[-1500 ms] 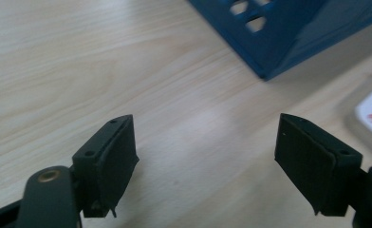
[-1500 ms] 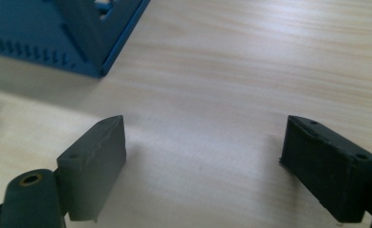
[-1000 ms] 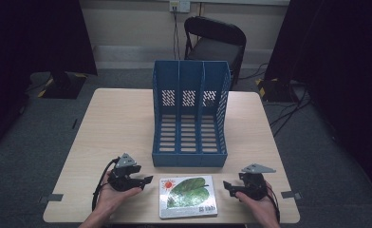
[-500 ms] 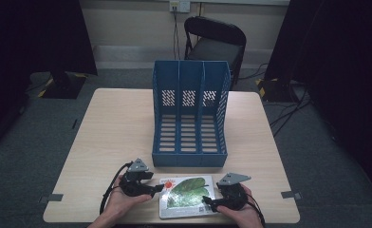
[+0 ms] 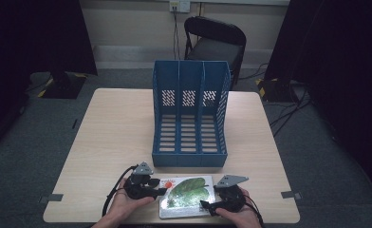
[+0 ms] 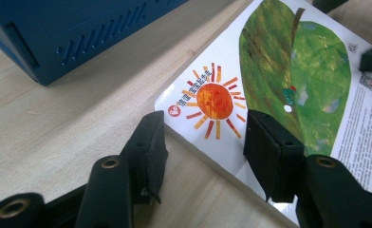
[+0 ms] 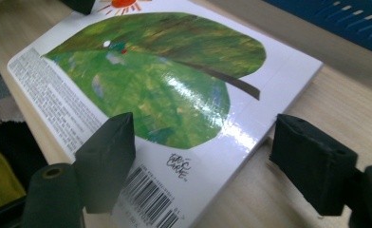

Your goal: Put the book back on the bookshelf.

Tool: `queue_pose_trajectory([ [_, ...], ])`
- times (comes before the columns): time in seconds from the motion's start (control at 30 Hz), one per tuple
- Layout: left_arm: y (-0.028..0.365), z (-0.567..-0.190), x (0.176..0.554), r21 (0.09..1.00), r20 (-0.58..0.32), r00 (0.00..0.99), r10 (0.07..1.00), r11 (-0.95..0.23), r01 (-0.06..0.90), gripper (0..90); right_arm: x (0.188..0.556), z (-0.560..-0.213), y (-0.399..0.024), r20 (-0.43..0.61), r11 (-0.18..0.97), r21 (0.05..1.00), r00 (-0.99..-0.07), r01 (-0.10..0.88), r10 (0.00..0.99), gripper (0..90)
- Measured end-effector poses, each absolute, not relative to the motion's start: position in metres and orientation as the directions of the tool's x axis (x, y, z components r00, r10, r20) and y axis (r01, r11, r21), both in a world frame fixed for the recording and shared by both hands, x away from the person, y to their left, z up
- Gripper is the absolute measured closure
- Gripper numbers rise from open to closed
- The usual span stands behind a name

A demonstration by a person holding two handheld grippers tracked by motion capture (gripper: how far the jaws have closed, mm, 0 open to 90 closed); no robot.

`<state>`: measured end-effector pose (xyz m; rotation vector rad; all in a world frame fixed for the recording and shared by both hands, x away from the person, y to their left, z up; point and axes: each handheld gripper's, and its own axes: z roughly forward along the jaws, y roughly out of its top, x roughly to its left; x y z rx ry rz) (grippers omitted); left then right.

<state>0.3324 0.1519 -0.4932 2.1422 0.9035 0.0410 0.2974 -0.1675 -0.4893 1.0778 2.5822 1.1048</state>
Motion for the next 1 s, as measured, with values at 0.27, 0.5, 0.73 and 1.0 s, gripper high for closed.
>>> queue_pose_trajectory([
  [0.27,0.153,-0.494,0.34,0.686,-0.258,0.73,0.633,-0.413,0.6,50.7,0.29,-0.489,-0.162,0.15,0.486,0.671,-0.744,0.56,0.651,17.8],
  [0.5,0.157,-0.494,0.346,0.686,-0.265,0.717,0.645,-0.396,0.61,50.9,0.288,-0.49,-0.158,0.164,0.488,0.672,-0.754,0.557,0.636,16.2],
  [0.73,0.16,-0.494,0.35,0.687,-0.255,0.702,0.664,-0.387,0.615,45.5,0.288,-0.49,-0.152,0.147,0.515,0.672,-0.778,0.532,0.611,14.1],
  [1.0,0.155,-0.494,0.348,0.688,-0.225,0.711,0.666,-0.408,0.6,33.7,0.288,-0.492,-0.143,0.155,0.516,0.68,-0.79,0.521,0.593,10.7],
])
